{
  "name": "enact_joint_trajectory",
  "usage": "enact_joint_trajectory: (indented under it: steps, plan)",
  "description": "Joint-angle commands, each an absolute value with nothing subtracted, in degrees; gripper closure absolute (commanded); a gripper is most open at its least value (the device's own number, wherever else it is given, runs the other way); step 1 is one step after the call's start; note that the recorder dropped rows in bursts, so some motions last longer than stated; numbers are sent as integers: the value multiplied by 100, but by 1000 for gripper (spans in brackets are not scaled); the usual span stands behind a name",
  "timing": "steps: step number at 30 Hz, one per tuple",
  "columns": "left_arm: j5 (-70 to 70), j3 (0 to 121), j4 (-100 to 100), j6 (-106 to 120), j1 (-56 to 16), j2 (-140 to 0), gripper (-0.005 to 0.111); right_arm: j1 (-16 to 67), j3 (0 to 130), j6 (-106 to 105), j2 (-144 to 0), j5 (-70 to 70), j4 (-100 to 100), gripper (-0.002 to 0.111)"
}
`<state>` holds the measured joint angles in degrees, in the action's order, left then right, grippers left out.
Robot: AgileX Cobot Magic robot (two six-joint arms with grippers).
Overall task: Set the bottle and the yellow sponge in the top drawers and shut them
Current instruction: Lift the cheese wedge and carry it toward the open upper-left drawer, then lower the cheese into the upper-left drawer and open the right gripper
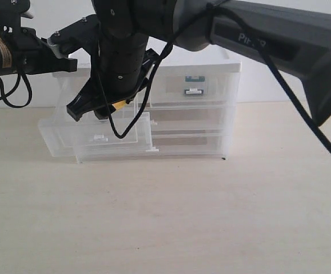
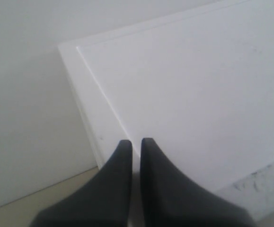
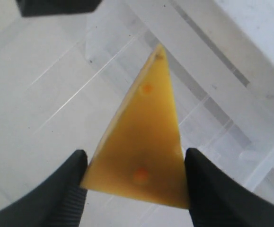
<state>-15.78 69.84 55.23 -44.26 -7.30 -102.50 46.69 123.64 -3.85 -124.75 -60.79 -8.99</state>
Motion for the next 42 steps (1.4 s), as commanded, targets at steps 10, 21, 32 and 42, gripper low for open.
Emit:
enact_joint_trajectory:
  steps: [10, 21, 32, 42]
  plan:
    - [-1496, 6988, 5478, -4395, -716, -10267, 103, 4627, 12409, -483, -12460, -5949, -946, 51]
    - [-1544, 6988, 5478, -4395, -716, -10267, 103, 4627, 12409, -483, -12152, -5986, -971, 51]
    - [-1545, 6988, 5478, -4333, -702, -10267, 103, 4933, 12398, -541, -11699, -6996, -797, 108]
    - [-1499, 6988, 5478, -4333, -703, -10267, 103, 5601, 11777, -652, -11710, -6996, -759, 108]
